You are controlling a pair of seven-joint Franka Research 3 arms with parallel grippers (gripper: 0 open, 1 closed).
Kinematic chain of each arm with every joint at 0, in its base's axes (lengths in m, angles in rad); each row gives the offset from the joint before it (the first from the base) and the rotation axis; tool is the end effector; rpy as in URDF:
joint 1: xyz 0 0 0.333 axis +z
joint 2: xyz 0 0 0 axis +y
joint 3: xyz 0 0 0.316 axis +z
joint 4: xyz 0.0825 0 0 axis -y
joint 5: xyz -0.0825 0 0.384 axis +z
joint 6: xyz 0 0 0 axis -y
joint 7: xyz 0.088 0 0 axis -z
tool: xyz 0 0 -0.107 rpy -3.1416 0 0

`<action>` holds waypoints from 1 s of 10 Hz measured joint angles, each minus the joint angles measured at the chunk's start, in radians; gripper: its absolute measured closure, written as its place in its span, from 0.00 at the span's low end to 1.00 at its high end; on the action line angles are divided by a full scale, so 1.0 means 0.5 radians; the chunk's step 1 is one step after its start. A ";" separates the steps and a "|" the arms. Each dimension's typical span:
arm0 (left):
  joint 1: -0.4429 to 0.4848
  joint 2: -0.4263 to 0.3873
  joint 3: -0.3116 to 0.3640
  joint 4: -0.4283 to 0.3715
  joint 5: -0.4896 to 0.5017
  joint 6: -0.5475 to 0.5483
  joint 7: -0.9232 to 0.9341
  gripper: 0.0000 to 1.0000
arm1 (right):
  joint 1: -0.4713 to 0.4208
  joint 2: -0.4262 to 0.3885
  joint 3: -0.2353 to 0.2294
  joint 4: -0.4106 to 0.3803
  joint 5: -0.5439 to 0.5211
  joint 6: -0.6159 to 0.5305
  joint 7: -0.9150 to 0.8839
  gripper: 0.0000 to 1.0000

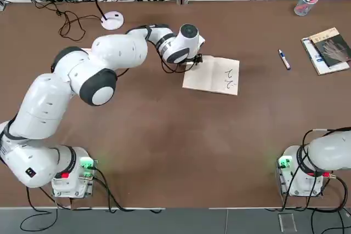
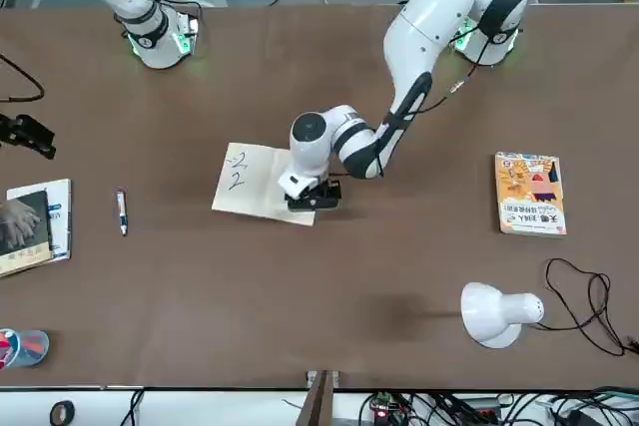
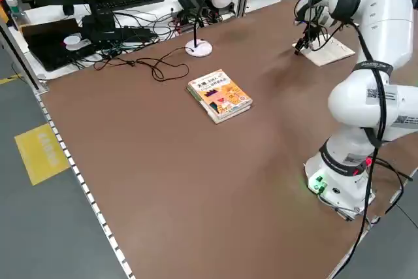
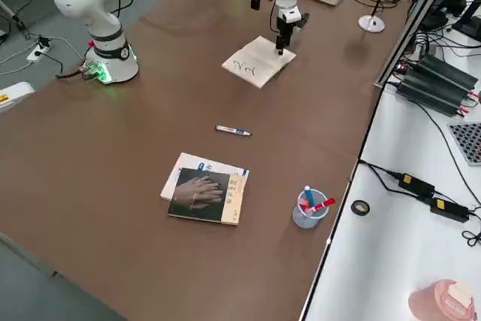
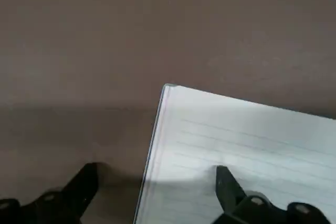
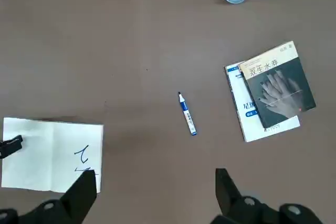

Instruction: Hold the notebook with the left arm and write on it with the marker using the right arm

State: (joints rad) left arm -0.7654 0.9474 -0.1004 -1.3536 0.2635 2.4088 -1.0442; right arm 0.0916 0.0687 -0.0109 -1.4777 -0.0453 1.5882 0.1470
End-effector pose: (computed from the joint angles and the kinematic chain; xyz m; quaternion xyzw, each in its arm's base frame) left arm 0.4972 -0.5555 0.1613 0.9967 0.0192 0.0771 0.0155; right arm 0.5767 0.0421 0.6313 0.9990 -0.0332 0.0234 0.0205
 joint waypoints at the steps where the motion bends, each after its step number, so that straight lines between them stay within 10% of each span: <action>1: 0.000 0.000 0.000 0.000 0.000 0.000 0.000 0.00 | -0.004 0.001 0.000 -0.002 0.000 0.000 -0.058 0.00; 10: 0.000 0.000 0.002 0.005 0.000 0.000 0.000 0.00 | -0.270 0.242 0.107 -0.135 0.015 0.335 -0.761 0.00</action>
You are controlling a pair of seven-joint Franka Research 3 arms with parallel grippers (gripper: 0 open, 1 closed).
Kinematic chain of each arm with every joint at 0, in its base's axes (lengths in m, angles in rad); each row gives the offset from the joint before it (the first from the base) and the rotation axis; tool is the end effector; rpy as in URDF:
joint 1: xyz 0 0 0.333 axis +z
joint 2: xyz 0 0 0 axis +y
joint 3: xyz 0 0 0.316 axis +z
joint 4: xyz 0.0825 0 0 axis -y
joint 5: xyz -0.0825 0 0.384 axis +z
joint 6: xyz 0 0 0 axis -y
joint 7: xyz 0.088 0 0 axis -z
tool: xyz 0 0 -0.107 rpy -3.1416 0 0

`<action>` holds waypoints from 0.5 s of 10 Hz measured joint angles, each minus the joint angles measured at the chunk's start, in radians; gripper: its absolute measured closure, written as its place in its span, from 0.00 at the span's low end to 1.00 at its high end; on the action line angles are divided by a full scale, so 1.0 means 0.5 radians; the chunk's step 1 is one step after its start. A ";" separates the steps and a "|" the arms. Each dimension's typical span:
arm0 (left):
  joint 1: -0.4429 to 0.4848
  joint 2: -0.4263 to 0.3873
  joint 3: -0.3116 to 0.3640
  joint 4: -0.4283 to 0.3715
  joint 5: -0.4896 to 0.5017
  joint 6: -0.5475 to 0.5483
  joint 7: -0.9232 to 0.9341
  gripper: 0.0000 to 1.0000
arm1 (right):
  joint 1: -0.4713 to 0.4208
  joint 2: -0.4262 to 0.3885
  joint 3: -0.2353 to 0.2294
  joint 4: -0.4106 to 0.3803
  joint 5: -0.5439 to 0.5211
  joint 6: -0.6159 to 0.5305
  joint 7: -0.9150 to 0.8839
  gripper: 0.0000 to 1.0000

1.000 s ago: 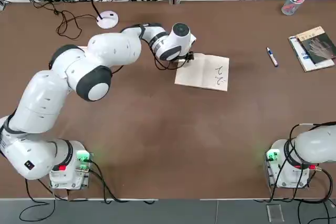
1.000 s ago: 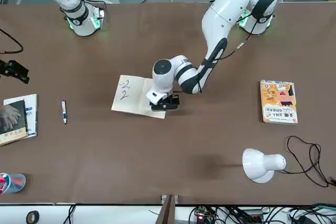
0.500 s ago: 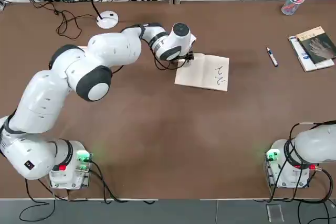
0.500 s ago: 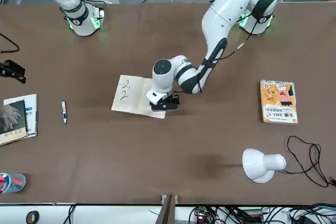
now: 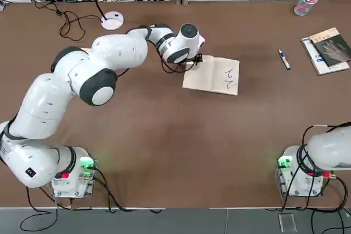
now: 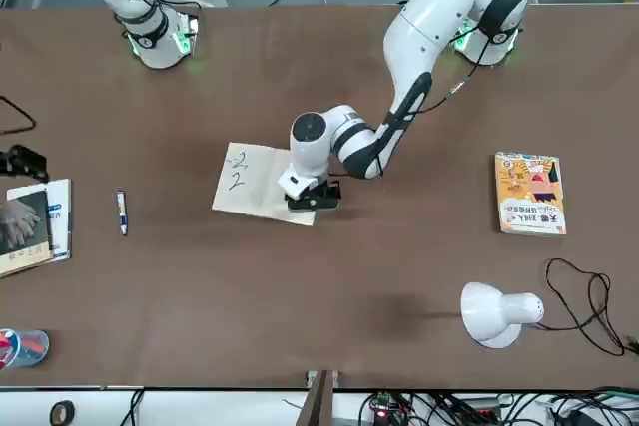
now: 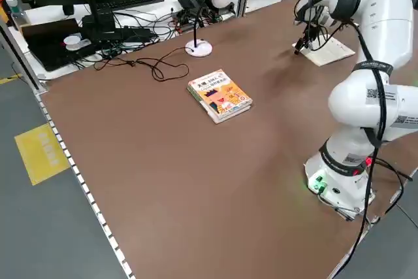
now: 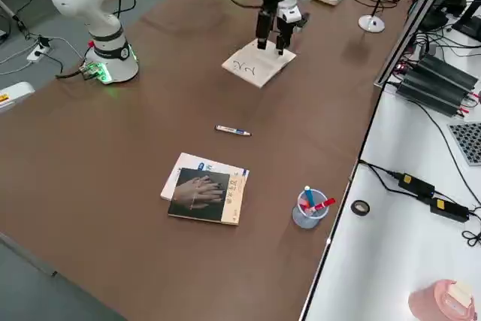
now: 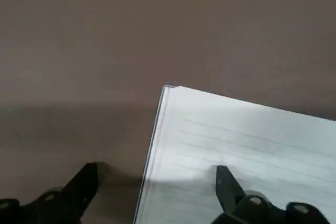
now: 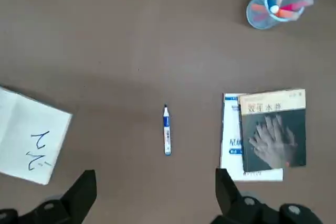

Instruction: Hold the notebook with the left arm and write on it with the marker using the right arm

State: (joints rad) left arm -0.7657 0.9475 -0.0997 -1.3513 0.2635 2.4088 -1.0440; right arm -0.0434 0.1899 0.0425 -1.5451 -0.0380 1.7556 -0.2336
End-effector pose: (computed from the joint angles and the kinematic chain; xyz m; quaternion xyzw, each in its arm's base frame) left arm 0.4978 -0.5558 0.1622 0.9966 0.0193 0.0780 0.0161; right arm 0.6231 -0.0061 0.5413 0.9927 0.1189 0.0086 0.0158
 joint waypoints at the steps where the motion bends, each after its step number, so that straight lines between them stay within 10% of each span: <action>1: 0.000 0.000 0.000 0.001 0.000 0.000 0.000 0.00 | -0.001 0.020 0.005 -0.083 0.001 0.098 -0.007 0.00; 5: 0.000 0.000 0.001 0.002 0.000 0.000 0.000 0.00 | -0.002 0.075 0.012 -0.475 0.005 0.385 -0.038 0.00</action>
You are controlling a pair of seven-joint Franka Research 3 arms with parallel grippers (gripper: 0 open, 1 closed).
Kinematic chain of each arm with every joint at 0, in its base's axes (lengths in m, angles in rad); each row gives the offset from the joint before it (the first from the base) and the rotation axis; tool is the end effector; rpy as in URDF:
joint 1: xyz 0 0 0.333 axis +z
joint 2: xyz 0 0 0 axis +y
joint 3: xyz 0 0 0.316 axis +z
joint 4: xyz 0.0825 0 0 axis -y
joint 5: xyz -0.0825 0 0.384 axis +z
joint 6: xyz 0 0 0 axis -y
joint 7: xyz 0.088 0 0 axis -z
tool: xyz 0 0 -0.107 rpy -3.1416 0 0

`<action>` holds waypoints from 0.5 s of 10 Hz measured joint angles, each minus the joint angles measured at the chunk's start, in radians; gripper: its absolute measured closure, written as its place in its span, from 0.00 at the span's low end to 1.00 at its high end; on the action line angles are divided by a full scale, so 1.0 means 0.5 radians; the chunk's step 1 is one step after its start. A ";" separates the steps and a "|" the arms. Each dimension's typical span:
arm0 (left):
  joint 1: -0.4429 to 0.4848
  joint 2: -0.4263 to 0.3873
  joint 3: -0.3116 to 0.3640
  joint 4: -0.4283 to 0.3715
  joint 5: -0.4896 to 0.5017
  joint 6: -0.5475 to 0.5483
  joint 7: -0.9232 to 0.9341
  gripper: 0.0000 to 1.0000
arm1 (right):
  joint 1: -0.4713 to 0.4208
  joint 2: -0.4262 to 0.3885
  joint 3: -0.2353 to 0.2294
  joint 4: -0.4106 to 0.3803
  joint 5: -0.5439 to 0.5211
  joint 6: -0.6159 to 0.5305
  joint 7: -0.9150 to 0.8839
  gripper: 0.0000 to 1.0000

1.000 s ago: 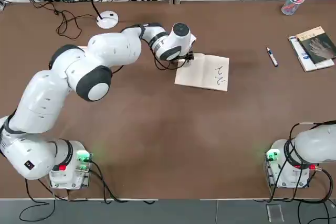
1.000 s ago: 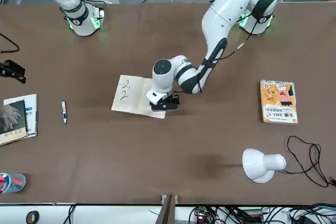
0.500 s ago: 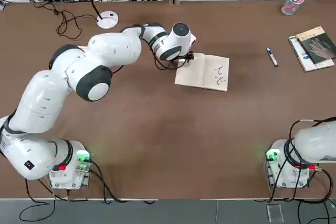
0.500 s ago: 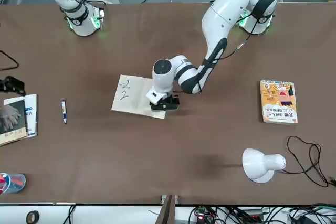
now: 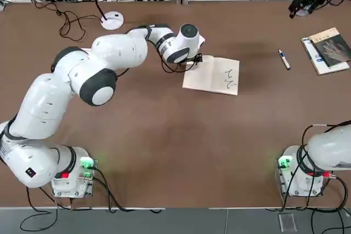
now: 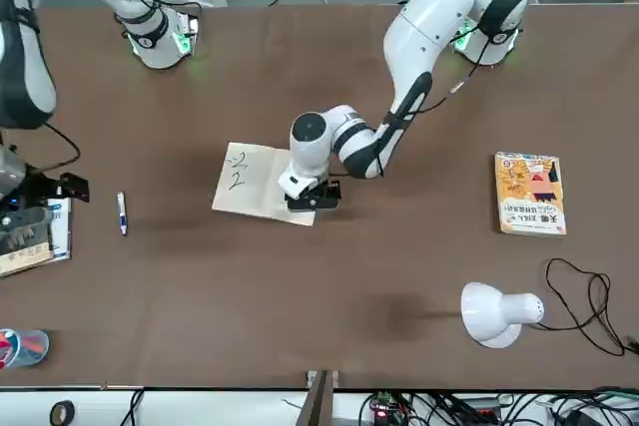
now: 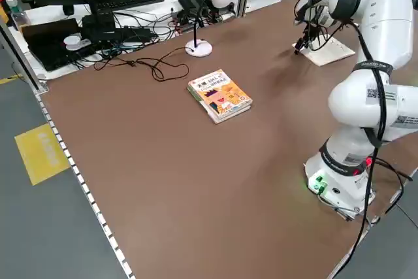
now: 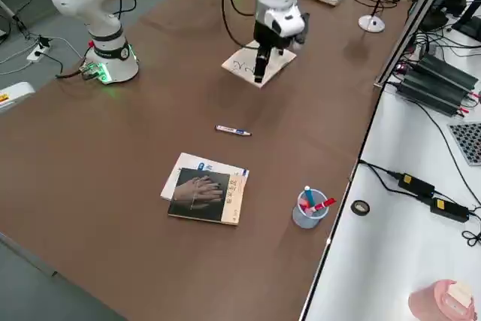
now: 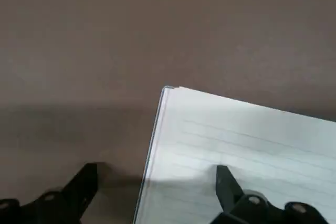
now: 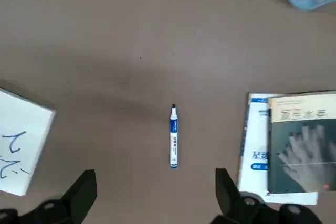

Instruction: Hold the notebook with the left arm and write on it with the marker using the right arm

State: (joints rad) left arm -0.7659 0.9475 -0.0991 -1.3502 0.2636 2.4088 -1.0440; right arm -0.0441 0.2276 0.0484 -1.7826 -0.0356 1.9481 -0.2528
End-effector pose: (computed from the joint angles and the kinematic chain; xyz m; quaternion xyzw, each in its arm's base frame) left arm 0.4982 -0.5559 0.1627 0.9966 0.0194 0.0786 0.0164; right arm 0.6155 -0.0015 0.4215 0.9903 0.1347 -0.0320 0.0070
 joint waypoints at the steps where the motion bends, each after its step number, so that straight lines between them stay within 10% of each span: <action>1: 0.000 0.000 0.000 0.000 0.000 0.000 0.000 0.00 | -0.001 0.002 0.000 -0.079 0.025 0.033 -0.004 0.00; 5: 0.000 0.000 0.001 0.001 0.000 0.000 0.000 0.00 | -0.009 -0.004 0.002 -0.422 0.108 0.291 -0.095 0.00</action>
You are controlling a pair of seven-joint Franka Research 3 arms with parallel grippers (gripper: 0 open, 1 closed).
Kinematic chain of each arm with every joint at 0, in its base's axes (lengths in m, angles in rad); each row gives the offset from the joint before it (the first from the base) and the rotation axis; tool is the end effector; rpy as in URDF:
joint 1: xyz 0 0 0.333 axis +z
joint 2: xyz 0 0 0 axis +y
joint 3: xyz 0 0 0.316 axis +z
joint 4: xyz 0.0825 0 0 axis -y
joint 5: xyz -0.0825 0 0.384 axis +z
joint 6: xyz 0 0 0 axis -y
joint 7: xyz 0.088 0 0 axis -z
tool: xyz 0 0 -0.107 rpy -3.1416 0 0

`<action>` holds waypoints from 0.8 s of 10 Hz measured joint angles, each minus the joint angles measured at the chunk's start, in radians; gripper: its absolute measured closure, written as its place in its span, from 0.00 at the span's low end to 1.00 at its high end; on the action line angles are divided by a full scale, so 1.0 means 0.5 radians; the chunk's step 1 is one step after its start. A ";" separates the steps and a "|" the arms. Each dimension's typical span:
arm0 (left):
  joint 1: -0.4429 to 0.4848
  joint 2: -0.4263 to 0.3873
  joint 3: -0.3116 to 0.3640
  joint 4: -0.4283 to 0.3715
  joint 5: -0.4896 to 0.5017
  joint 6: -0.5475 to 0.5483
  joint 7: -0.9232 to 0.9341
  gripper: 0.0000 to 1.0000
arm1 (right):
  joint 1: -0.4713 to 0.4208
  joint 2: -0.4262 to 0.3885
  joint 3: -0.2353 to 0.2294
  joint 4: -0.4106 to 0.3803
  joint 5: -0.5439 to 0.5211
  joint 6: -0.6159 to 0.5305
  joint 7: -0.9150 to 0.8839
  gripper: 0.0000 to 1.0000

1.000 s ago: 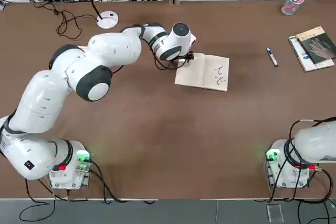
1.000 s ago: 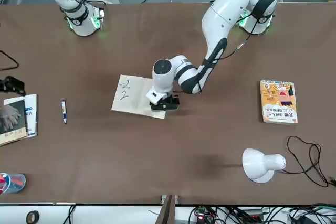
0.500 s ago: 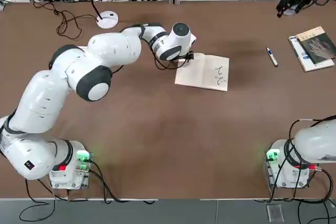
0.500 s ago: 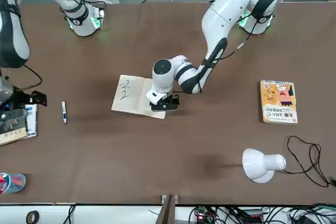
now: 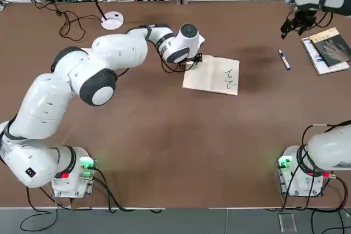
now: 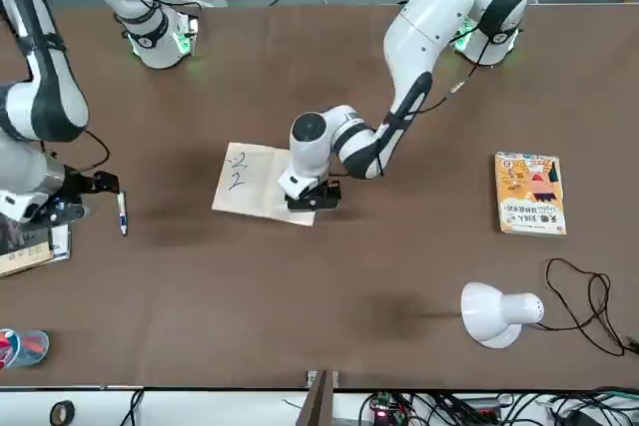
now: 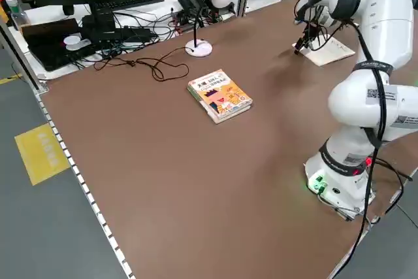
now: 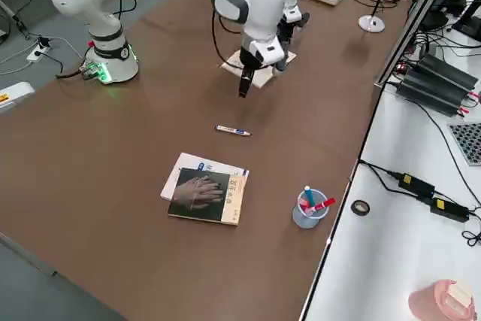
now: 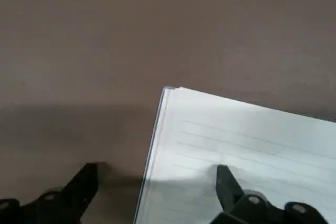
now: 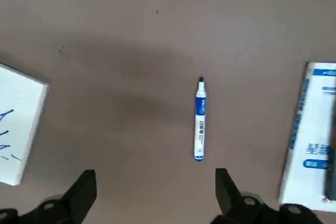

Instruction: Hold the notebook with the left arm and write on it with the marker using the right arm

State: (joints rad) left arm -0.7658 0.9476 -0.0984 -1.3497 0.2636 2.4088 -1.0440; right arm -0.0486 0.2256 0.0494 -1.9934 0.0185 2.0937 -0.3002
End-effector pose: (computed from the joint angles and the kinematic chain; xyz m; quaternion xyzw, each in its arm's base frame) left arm 0.4986 -0.5557 0.1628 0.9966 0.0196 0.0789 0.0163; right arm 0.5810 0.0006 0.3395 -0.9875 -0.1443 0.0598 0.0224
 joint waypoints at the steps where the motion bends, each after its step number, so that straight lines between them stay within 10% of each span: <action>1: 0.000 0.000 0.000 0.000 0.000 0.000 0.000 0.00 | -0.011 0.000 0.001 -0.072 0.001 0.092 -0.073 0.00; 8: 0.000 0.000 0.001 0.000 0.000 0.000 0.000 0.00 | -0.170 0.117 0.001 -0.275 0.004 0.513 -0.455 0.00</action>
State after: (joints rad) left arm -0.7658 0.9476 -0.0980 -1.3496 0.2636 2.4088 -1.0440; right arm -0.1337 0.2842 0.0497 -2.1309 0.0206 2.3502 -0.5276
